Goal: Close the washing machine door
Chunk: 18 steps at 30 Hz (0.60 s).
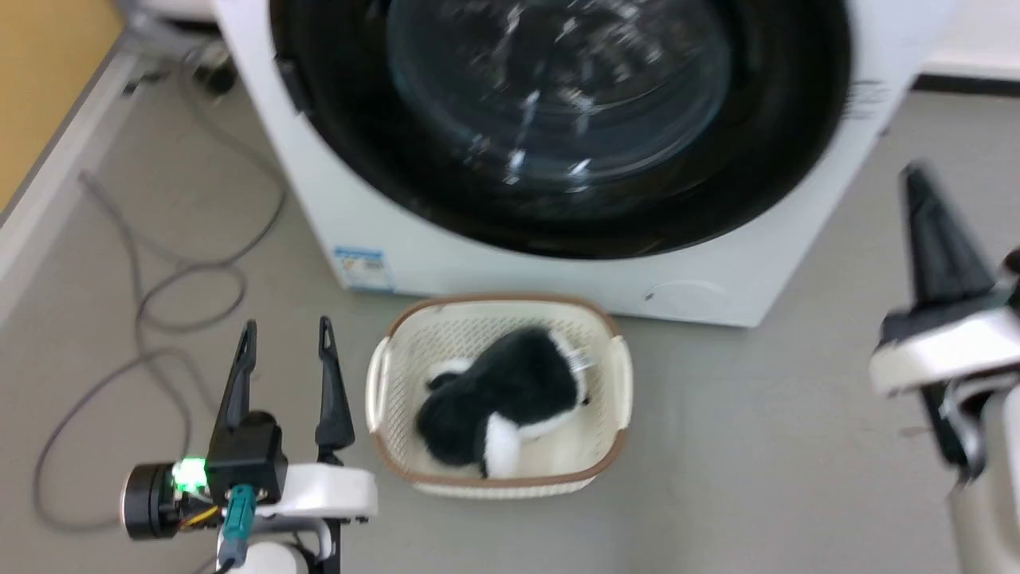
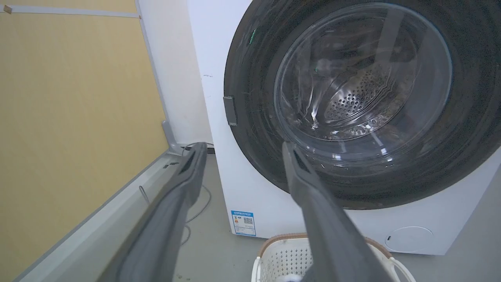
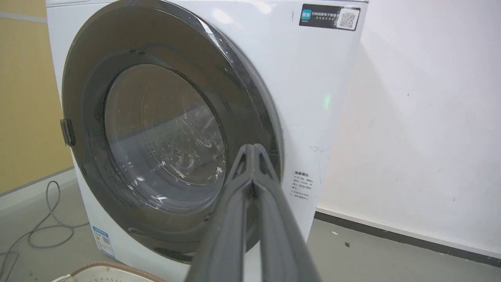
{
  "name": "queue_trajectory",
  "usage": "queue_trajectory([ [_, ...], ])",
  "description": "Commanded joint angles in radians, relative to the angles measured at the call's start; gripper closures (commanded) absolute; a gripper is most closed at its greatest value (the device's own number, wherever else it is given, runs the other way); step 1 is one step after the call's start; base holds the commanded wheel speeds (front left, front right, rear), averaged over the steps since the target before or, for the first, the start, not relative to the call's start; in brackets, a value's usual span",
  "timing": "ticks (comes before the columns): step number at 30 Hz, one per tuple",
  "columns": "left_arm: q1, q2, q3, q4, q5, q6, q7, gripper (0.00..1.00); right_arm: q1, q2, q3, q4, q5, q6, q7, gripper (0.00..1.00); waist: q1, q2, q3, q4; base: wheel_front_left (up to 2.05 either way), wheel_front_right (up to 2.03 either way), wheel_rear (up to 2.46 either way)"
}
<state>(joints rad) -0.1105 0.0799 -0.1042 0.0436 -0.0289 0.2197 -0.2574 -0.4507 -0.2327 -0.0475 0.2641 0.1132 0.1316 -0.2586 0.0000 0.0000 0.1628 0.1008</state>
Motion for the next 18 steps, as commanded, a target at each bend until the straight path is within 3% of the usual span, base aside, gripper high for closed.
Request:
queue_trajectory([
  [1,0.017,0.006,0.004,0.002,0.007,-0.001,-0.004,0.0,0.034,0.012,0.001,-0.016,-0.014,-0.001,-0.003,1.0,0.0,0.0,-0.05,-0.05,0.0,0.0,0.0],
  [6,0.061,0.013,0.012,0.005,0.009,0.001,-0.004,0.0,0.159,0.091,-0.021,-0.057,-0.016,-0.001,-0.003,1.0,0.0,0.0,-0.092,-0.092,0.0,0.0,0.0],
  [7,0.07,0.015,0.013,0.006,0.009,0.001,-0.004,0.0,0.183,0.104,-0.023,-0.057,-0.008,-0.001,-0.003,0.96,0.0,0.0,-0.101,-0.098,0.0,0.0,0.0],
  [8,0.079,0.015,0.014,0.008,0.009,0.001,-0.004,0.0,0.206,0.115,-0.022,-0.056,-0.001,-0.001,-0.003,0.56,0.0,0.0,-0.109,-0.104,0.0,0.0,0.0],
  [9,0.087,0.016,0.016,0.009,0.009,0.001,-0.004,0.0,0.228,0.126,-0.022,-0.061,0.005,-0.001,-0.003,0.02,0.0,0.0,-0.117,-0.11,0.0,0.0,0.0],
  [18,0.152,0.015,0.015,0.032,0.009,0.009,-0.004,0.0,0.418,0.178,-0.043,-0.142,0.005,-0.001,-0.003,0.0,0.0,0.0,-0.174,-0.129,0.0,0.0,0.0],
])
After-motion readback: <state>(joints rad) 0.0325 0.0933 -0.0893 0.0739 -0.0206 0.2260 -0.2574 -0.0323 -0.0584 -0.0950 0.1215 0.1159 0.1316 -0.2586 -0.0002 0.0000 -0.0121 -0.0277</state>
